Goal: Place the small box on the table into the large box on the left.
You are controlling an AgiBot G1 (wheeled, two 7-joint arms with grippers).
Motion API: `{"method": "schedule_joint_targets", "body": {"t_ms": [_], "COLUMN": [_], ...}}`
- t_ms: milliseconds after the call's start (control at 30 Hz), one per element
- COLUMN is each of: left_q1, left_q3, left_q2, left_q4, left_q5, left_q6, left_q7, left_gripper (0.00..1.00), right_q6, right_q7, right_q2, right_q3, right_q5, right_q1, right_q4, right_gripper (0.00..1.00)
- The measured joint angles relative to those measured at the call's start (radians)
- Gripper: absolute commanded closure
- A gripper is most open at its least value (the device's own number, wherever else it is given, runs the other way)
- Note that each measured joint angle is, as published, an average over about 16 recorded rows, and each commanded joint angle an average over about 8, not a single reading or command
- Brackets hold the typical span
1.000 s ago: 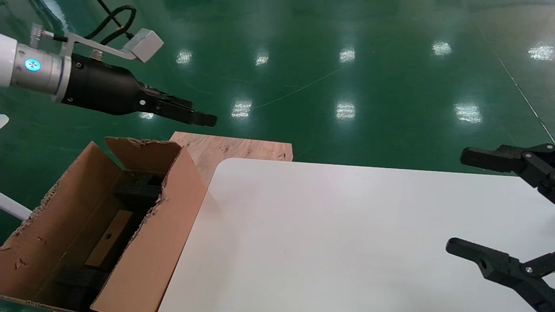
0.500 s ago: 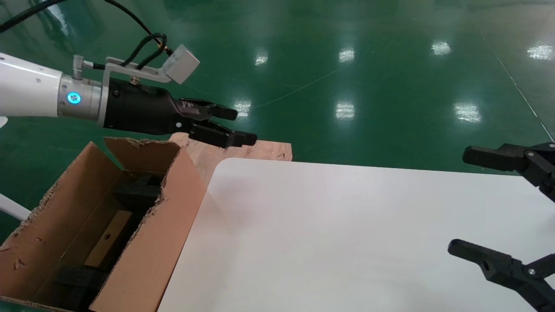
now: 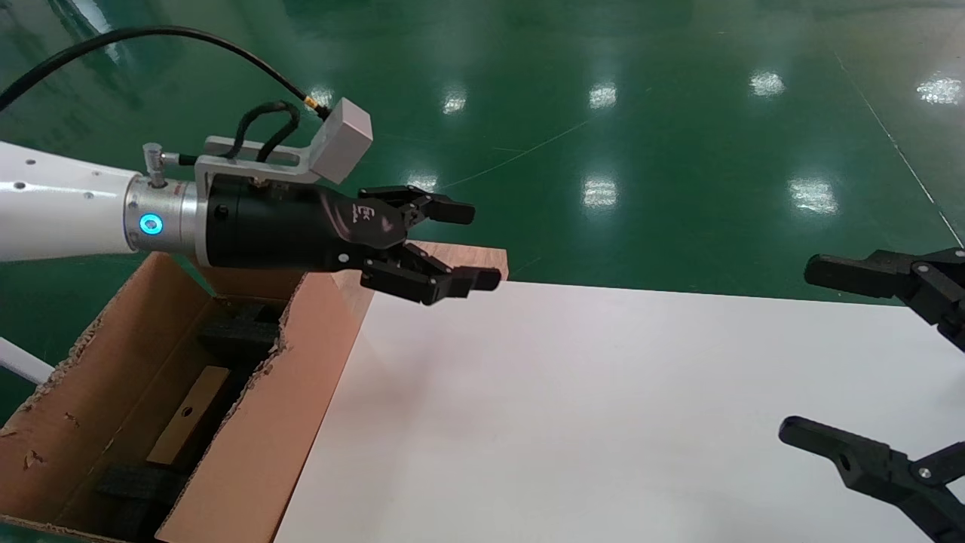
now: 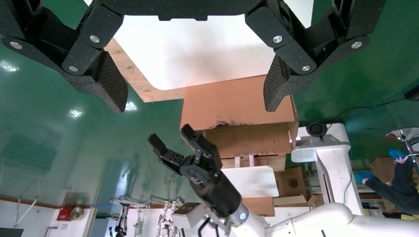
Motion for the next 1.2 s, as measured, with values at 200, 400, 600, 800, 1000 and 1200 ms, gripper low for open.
{"method": "schedule_joint_targets", "body": {"t_ms": [200,400,600,800,1000,1200], "left_q1": [0.101,0.201,0.302,0.392,0.450,0.473], "left_q3": [-0.070,-0.140,-0.209,-0.272,-0.312,-0.328], "left_q2": [-0.016,-0.031,-0.047,-0.060,-0.070,-0.073], "left_q4": [-0.101,-0.202,-0.303,-0.393,-0.451,-0.474], "left_q5": [-0.077,-0.155,-0.232,-0.302,-0.347,-0.365], "left_q6": [0.000,-0.001,-0.001,-0.001,-0.002,-0.002], "left_q7": [0.040,0.079,0.119,0.154,0.176,0.183], "left_gripper": [0.00,0.00,0.00,0.00,0.00,0.00], "right_q6": [0.000,0.000,0.000,0.000,0.000,0.000], "right_q7": [0.000,0.000,0.000,0.000,0.000,0.000], "right_q2": [0.000,0.000,0.000,0.000,0.000,0.000], "right_q3": [0.000,0.000,0.000,0.000,0.000,0.000], "right_q5": [0.000,0.000,0.000,0.000,0.000,0.000], "right_q1": [0.000,0.000,0.000,0.000,0.000,0.000], "right_q4": [0.000,0.000,0.000,0.000,0.000,0.000], "right_gripper": [0.00,0.00,0.00,0.00,0.00,0.00]}}
